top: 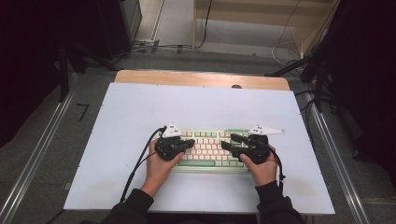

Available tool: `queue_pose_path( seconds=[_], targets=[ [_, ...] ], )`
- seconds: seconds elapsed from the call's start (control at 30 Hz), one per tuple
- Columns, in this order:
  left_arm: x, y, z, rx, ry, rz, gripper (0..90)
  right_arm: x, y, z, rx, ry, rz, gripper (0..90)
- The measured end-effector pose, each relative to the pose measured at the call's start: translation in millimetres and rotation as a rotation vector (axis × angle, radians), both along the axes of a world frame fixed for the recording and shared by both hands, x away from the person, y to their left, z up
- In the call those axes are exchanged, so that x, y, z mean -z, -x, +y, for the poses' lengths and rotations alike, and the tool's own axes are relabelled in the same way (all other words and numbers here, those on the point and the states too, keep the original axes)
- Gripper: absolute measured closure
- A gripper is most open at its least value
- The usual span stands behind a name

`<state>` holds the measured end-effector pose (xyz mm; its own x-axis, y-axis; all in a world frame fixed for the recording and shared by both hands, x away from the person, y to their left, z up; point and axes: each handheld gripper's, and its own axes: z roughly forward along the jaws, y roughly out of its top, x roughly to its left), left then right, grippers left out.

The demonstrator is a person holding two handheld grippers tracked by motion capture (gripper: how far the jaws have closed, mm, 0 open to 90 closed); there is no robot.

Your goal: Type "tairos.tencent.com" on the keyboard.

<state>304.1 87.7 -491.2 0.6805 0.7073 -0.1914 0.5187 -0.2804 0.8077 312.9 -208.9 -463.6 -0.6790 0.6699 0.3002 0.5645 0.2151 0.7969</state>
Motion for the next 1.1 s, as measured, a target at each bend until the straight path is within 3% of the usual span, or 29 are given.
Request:
queue_pose_path(
  seconds=[0.13,0.67,0.73,0.83,0.9,1.0,1.1],
  targets=[
    [2.1,-1.6,-0.2,0.000,-0.025,0.017,90.0,1.7,-1.4,0.0,0.001,0.003,0.006,37.2],
    [1.5,-4.1,-2.7,-0.002,-0.025,0.028,90.0,2.4,-1.1,0.5,-0.001,0.001,0.008,37.2],
    [2.9,-4.8,-4.9,0.001,-0.047,0.034,90.0,2.3,-1.2,0.9,-0.001,-0.002,0.006,37.2],
    [0.7,-4.4,-4.0,0.009,-0.018,0.038,90.0,3.0,-1.5,1.0,-0.004,0.007,0.010,37.2],
    [-4.0,-2.6,-1.6,0.011,0.027,0.031,90.0,2.7,-0.6,1.2,-0.003,0.004,0.009,37.2],
    [-14.2,1.8,5.0,0.016,0.079,0.014,81.3,2.4,-0.8,0.4,-0.002,0.002,0.007,37.2],
    [-21.2,7.1,15.5,-0.002,0.091,-0.004,61.9,2.6,-0.8,-0.1,0.002,0.003,0.011,37.2]
  ],
)
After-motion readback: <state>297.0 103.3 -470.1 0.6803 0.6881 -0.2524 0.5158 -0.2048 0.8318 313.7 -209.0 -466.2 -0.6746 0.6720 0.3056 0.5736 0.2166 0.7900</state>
